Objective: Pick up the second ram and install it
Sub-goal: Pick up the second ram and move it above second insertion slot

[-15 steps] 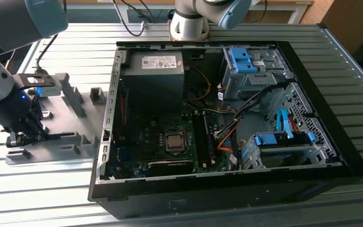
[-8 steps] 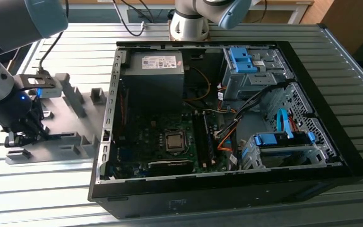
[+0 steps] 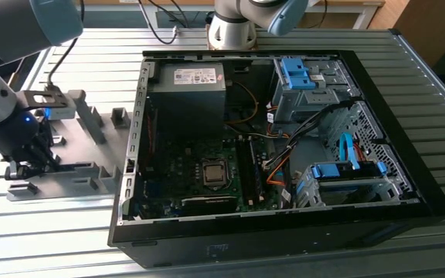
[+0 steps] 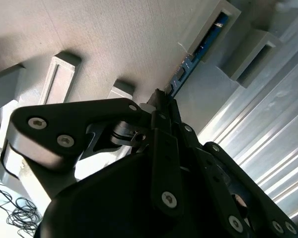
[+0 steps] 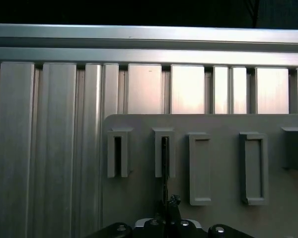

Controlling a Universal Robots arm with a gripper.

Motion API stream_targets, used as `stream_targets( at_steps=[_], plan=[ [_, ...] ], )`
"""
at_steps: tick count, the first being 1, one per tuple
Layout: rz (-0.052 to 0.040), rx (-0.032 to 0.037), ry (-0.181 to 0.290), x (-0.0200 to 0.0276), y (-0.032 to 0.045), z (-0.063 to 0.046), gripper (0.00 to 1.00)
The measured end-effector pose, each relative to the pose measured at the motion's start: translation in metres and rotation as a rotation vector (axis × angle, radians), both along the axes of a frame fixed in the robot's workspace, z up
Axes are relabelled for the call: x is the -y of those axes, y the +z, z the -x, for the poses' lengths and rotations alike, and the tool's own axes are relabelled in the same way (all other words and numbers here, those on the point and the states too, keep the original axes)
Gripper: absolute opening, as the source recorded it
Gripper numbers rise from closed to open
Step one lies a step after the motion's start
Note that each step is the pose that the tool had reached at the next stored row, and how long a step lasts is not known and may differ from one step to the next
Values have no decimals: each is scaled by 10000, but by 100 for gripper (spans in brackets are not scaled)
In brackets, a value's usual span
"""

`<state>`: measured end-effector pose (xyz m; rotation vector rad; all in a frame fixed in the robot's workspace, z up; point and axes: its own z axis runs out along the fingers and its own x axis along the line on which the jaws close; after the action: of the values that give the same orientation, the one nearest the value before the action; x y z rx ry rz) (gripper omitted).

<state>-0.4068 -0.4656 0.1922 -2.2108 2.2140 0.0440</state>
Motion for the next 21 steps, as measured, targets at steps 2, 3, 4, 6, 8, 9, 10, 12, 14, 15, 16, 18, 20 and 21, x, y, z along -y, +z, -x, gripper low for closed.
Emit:
stream_targets(
  at_steps=[2, 3, 4, 6, 8, 9, 10, 12, 14, 15, 16, 18, 20, 21],
  plan=[
    [-1, 2, 0, 0, 19, 0, 14],
    [-1, 2, 0, 0, 28, 0, 14],
    [0, 0, 0, 0, 37, 0, 14],
    [-1, 1, 0, 0, 55, 0, 14],
    [-1, 2, 0, 0, 80, 0, 14],
    [-1, 2, -1, -1, 93, 0, 14],
    [-1, 2, -1, -1, 106, 0, 14],
    [-1, 2, 0, -1, 133, 0, 14],
    [-1, 1, 0, -1, 165, 0, 14],
    [-1, 1, 0, 0, 180, 0, 14],
    [-1, 2, 0, 0, 195, 0, 14],
    [-1, 2, -1, -1, 225, 0, 14],
    [-1, 1, 0, -1, 254, 0, 14],
    [-2, 3, 0, -1, 258, -1, 14]
  ],
)
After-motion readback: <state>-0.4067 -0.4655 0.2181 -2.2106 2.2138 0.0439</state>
